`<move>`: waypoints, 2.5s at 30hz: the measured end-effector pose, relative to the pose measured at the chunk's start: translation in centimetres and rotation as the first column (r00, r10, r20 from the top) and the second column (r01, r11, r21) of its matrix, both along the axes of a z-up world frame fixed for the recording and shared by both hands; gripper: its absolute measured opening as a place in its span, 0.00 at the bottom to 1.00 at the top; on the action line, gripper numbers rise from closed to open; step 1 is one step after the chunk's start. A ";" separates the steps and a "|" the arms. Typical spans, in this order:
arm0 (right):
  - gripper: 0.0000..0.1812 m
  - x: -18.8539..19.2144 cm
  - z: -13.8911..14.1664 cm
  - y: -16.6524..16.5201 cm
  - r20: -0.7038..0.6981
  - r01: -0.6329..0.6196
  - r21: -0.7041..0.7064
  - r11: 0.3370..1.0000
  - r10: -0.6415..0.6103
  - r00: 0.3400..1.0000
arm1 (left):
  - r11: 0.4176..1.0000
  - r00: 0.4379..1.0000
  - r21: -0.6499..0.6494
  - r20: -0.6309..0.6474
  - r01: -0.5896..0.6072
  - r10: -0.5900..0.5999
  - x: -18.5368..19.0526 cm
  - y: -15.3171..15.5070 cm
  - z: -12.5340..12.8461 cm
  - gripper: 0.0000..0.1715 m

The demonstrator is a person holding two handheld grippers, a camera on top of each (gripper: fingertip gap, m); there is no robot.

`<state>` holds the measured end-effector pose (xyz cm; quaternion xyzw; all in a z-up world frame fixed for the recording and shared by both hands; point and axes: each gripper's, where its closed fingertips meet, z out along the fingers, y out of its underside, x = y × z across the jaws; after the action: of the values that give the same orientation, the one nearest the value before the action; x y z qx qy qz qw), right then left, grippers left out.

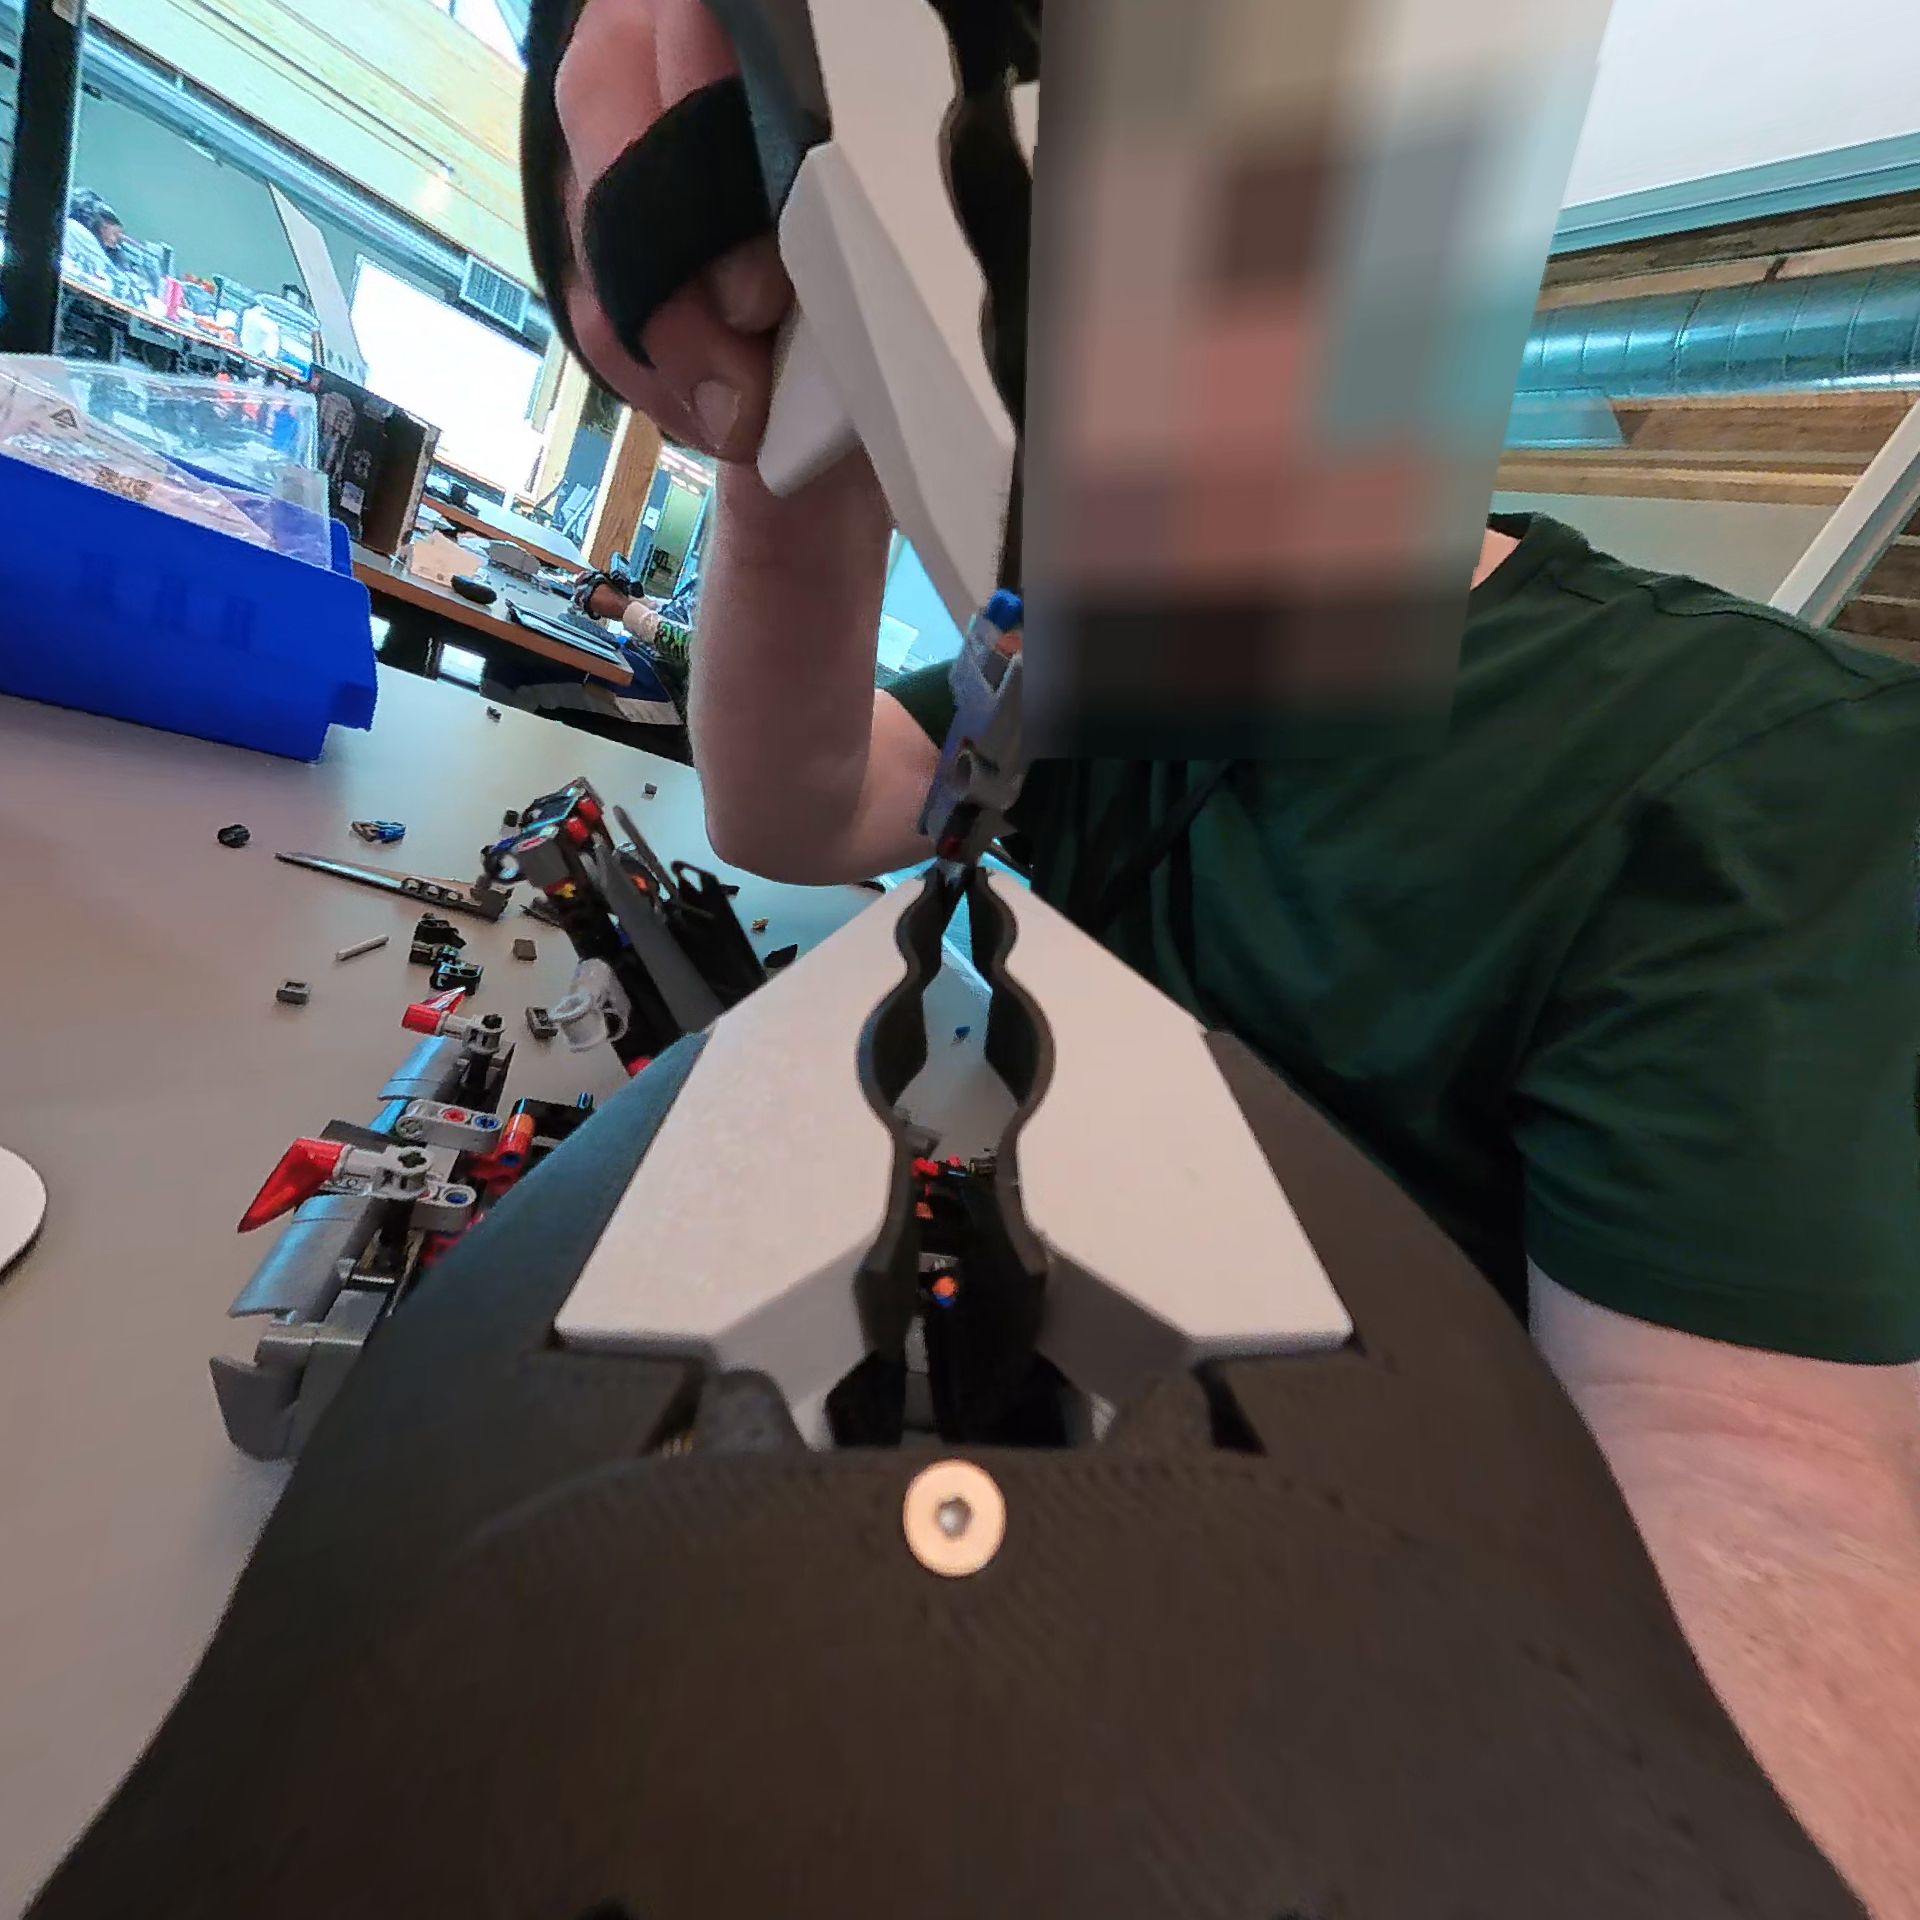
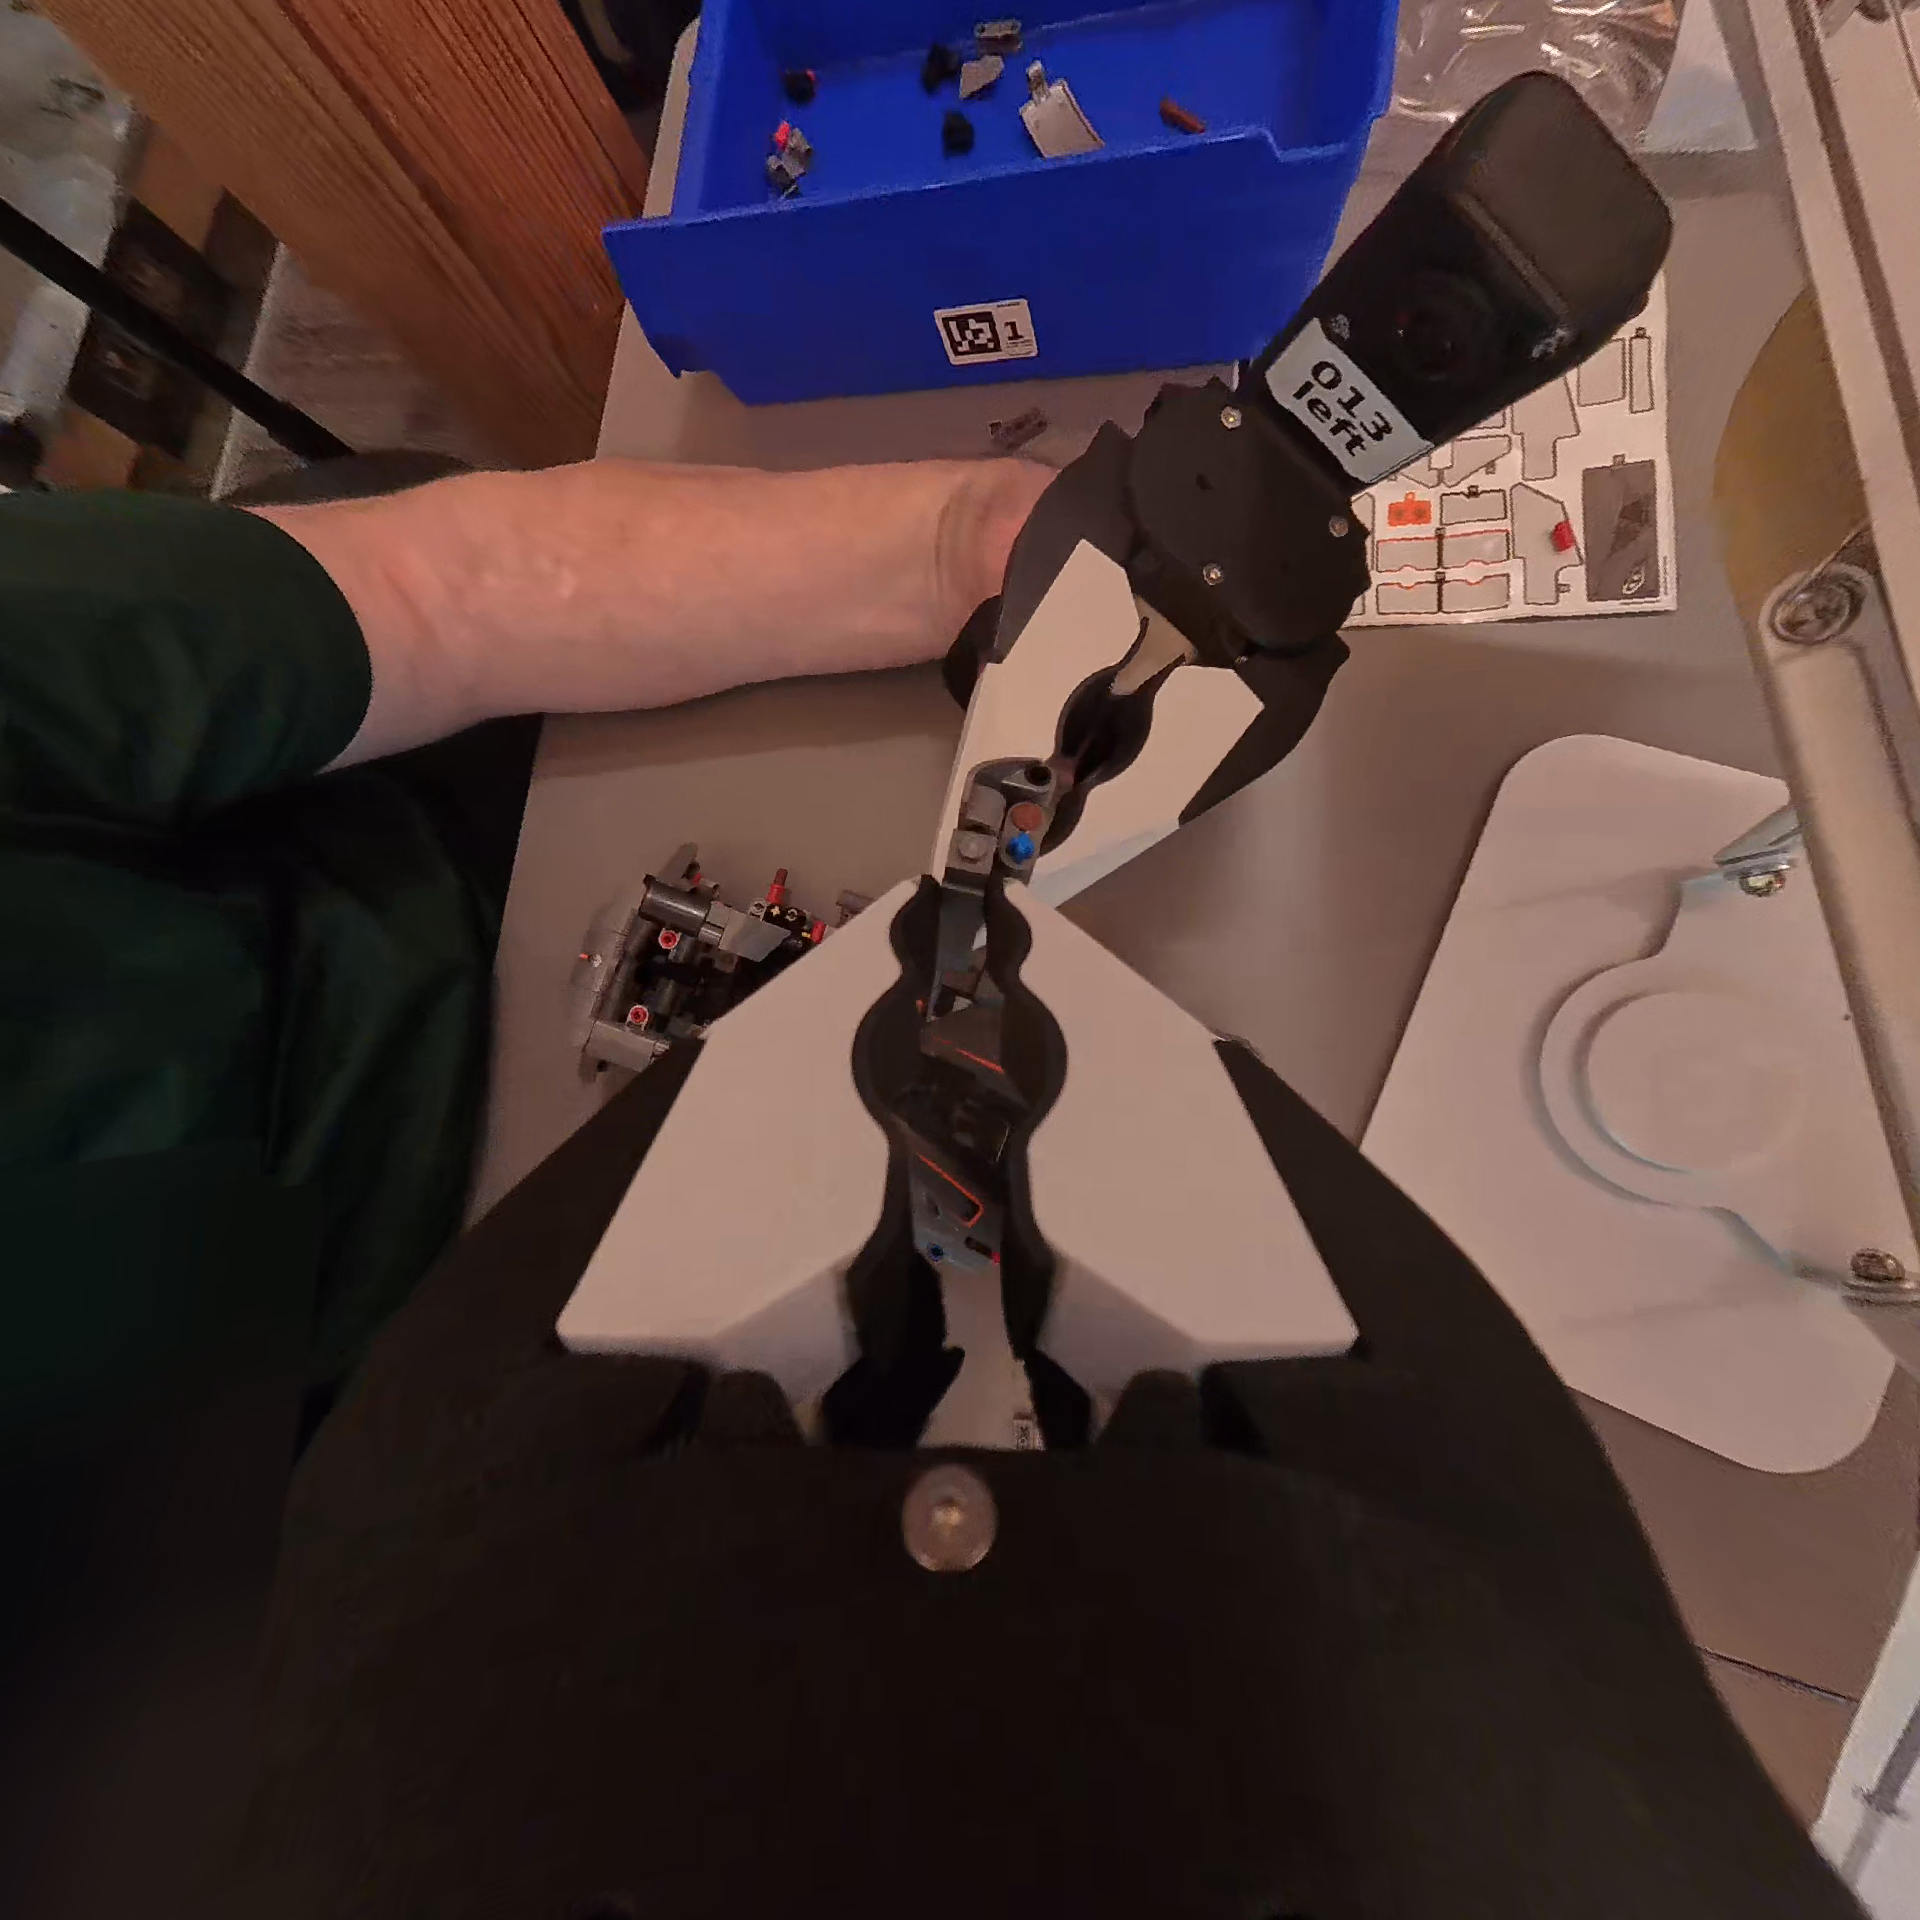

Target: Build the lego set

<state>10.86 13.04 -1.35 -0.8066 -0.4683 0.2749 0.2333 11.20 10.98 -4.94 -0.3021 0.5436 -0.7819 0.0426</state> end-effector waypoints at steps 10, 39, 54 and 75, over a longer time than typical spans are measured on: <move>0.03 -0.4 0.3 0.1 0.069 0.023 0.098 0.995 -0.029 0.997 | 0.999 1.000 0.030 -0.004 -0.025 0.025 0.1 0.6 0.2 0.02; 0.03 5.6 -5.2 3.0 -0.429 0.226 -0.310 0.923 -0.349 0.833 | 0.848 0.802 0.277 -0.289 -0.451 0.522 3.3 1.6 -6.0 0.15; 0.03 6.5 -5.1 3.2 -0.491 0.245 -0.362 0.900 -0.407 0.770 | 0.872 0.820 0.207 -0.301 -0.443 0.487 3.9 1.6 -5.9 0.08; 0.03 6.0 -6.2 2.8 -0.431 0.199 -0.364 0.910 -0.355 0.830 | 0.889 0.833 0.148 -0.311 -0.433 0.457 4.7 1.8 -6.0 0.05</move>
<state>16.90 15.84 -7.55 -0.7967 -0.2226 0.5009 0.2548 15.87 12.73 -10.98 -0.5478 0.4852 -0.6669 0.1404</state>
